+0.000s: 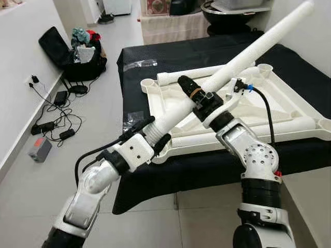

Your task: Building children table

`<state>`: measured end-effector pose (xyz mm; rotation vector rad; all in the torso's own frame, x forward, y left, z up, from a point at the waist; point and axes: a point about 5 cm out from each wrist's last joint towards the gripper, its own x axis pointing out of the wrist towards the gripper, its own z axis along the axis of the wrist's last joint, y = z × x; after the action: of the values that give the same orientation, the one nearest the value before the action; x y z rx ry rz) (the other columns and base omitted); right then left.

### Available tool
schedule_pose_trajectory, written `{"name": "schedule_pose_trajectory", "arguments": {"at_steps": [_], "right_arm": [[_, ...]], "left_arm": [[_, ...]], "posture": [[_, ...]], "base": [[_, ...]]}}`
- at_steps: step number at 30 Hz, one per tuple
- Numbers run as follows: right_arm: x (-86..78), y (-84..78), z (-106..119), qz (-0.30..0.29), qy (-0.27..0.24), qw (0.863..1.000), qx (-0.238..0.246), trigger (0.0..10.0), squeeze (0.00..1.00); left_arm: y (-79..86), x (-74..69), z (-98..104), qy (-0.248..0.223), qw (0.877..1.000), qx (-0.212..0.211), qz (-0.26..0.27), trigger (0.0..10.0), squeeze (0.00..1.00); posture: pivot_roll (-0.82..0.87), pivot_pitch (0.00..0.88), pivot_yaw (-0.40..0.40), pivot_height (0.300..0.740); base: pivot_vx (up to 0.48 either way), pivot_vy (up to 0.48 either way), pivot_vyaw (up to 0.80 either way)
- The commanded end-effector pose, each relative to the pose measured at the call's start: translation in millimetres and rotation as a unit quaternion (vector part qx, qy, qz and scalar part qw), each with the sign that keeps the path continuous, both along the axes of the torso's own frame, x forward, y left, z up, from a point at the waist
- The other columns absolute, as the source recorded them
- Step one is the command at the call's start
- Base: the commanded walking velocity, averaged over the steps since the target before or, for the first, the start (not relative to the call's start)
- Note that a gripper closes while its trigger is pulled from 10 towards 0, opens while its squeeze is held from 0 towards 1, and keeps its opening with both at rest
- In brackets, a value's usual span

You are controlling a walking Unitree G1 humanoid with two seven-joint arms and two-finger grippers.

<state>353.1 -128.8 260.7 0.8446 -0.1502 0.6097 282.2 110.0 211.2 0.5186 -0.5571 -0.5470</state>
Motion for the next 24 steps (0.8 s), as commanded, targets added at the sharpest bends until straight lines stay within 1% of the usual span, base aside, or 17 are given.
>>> {"name": "schedule_pose_trajectory", "arguments": {"at_steps": [1, 3, 7, 9, 10, 11, 12, 13, 14, 15, 16, 17, 18, 21, 22, 23, 24], "right_arm": [[3.6, -5.2, 6.2, -0.041, -0.013, 0.999, -0.012, 0.0, 0.0], [6.2, -11.4, 9.0, -0.079, -0.021, 0.996, -0.033, 0.0, 0.0], [8.0, -14.9, 11.5, -0.102, -0.026, 0.994, -0.037, 0.0, 0.0], [9.1, -19.5, 17.1, -0.143, -0.048, 0.986, -0.073, 0.0, 0.0], [7.6, -19.9, 25.6, -0.168, -0.077, 0.977, -0.11, 0.0, 0.0], [7.6, -19.9, 25.6, -0.168, -0.077, 0.977, -0.11, 0.0, 0.0], [6.4, -19.4, 31.4, -0.185, -0.099, 0.969, -0.134, 0.0, 0.0], [3.6, -16.5, 38.3, -0.2, -0.125, 0.957, -0.166, 0.0, 0.0], [3.6, -16.5, 38.3, -0.2, -0.125, 0.957, -0.166, 0.0, 0.0], [0.4, -11.4, 43.8, -0.209, -0.154, 0.945, -0.197, 0.0, 0.0], [-2.1, -7.5, 46.1, -0.213, -0.172, 0.937, -0.219, 2.7, 0.0], [-4.0, -4.2, 47.1, -0.213, -0.183, 0.932, -0.231, 7.7, 0.0], [-5.2, -2.1, 47.2, -0.209, -0.188, 0.931, -0.233, 10.0, 0.0], [-6.1, 1.1, 45.9, -0.202, -0.194, 0.93, -0.239, 10.0, 0.0], [-6.1, 4.5, 43.3, -0.186, -0.199, 0.931, -0.241, 10.0, 0.0], [-6.1, 4.5, 43.3, -0.186, -0.199, 0.931, -0.241, 10.0, 0.0], [-6.0, 7.6, 40.8, -0.169, -0.205, 0.933, -0.243, 10.0, 0.0]], "left_arm": [[5.3, 1.3, 4.8, 0.001, 1.0, -0.021, 0.018, 10.0, 0.0], [5.5, 2.7, 7.2, 0.001, 0.999, -0.034, 0.029, 10.0, 0.0], [5.6, 4.1, 8.0, 0.013, 0.998, -0.043, 0.035, 10.0, 0.0], [6.5, 5.9, 9.9, 0.028, 0.997, -0.06, 0.05, 10.0, 0.0], [6.2, 6.0, 8.9, 0.044, 0.994, -0.076, 0.059, 10.0, 0.0], [6.2, 6.0, 8.9, 0.044, 0.994, -0.076, 0.059, 10.0, 0.0], [5.7, 6.2, 8.2, 0.056, 0.993, -0.087, 0.064, 10.0, 0.0], [4.5, 5.1, 4.8, 0.072, 0.99, -0.1, 0.069, 10.0, 0.0], [4.5, 5.1, 4.8, 0.072, 0.99, -0.1, 0.069, 10.0, 0.0], [3.7, 3.2, 0.0, 0.095, 0.984, -0.125, 0.08, 10.0, 0.0], [2.3, 0.7, -4.9, 0.112, 0.98, -0.14, 0.086, 10.0, 0.0], [1.2, -2.1, -8.8, 0.123, 0.976, -0.153, 0.091, 10.0, 0.0], [0.0, -4.9, -12.5, 0.132, 0.973, -0.162, 0.095, 10.0, 0.0], [-3.2, -10.1, -17.9, 0.14, 0.971, -0.166, 0.098, 10.0, 0.0], [-6.2, -14.8, -23.3, 0.151, 0.969, -0.171, 0.099, 10.0, 0.0], [-6.2, -14.8, -23.3, 0.151, 0.969, -0.171, 0.099, 10.0, 0.0], [-8.6, -18.7, -27.1, 0.161, 0.966, -0.175, 0.1, 10.0, 0.0]], "posture": [[0.06, 0.1, 0.006, 0.74], [0.06, 0.098, 0.002, 0.74], [0.06, 0.095, 0.002, 0.74], [0.06, 0.091, -0.001, 0.74], [0.06, 0.086, -0.001, 0.74], [0.06, 0.086, -0.001, 0.74], [0.06, 0.085, -0.004, 0.74], [0.07, 0.082, -0.009, 0.74], [0.07, 0.082, -0.009, 0.74], [0.06, 0.079, -0.007, 0.74], [0.06, 0.075, -0.007, 0.74], [0.06, 0.075, -0.007, 0.74], [0.06, 0.074, -0.013, 0.74], [0.06, 0.072, -0.016, 0.74], [0.06, 0.07, -0.018, 0.74], [0.06, 0.07, -0.018, 0.74], [0.06, 0.069, -0.021, 0.74]], "base": [[0.0, 0.0, 0.0], [0.0, 0.0, 0.0], [0.0, 0.0, 0.0], [0.0, 0.0, 0.0], [0.0, 0.0, 0.0], [0.0, 0.0, 0.0], [0.0, 0.0, 0.0], [0.0, 0.0, 0.0], [0.0, 0.0, 0.0], [0.0, 0.0, 0.0], [0.0, 0.0, 0.0], [0.0, 0.0, 0.0], [0.0, 0.0, 0.0], [0.0, 0.0, 0.0], [0.0, 0.0, 0.0], [0.0, 0.0, 0.0], [0.0, 0.0, 0.0]]}}
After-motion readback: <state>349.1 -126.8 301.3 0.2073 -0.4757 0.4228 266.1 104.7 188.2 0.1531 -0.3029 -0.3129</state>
